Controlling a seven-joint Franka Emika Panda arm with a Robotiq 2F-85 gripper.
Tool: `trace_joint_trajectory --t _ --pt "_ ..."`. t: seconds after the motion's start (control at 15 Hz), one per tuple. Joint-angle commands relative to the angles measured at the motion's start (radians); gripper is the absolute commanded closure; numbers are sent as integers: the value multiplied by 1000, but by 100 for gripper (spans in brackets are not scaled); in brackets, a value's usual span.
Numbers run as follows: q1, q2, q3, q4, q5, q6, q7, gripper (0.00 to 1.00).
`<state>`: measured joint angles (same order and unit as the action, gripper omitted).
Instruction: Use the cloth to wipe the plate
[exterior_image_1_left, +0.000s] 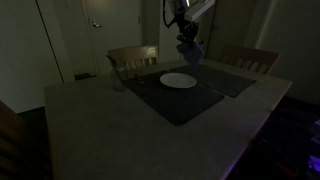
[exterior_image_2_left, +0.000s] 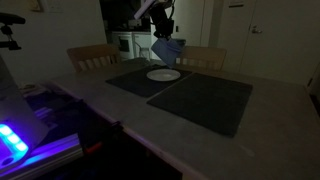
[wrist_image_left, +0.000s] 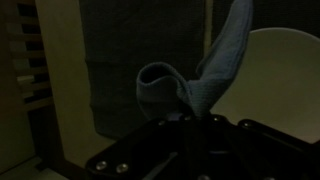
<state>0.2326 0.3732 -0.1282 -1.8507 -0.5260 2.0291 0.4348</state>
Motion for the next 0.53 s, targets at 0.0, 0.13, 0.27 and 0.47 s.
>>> trace_joint_trajectory --t 0.0,0.13,0.27,0.47 --pt "-42 -29 29 -73 28 20 44 98" --pt "-57 -32 30 -110 52 61 85 98" --pt "-69 -35 26 -149 70 120 126 98" --pt "-86 -43 17 -212 92 292 221 98"
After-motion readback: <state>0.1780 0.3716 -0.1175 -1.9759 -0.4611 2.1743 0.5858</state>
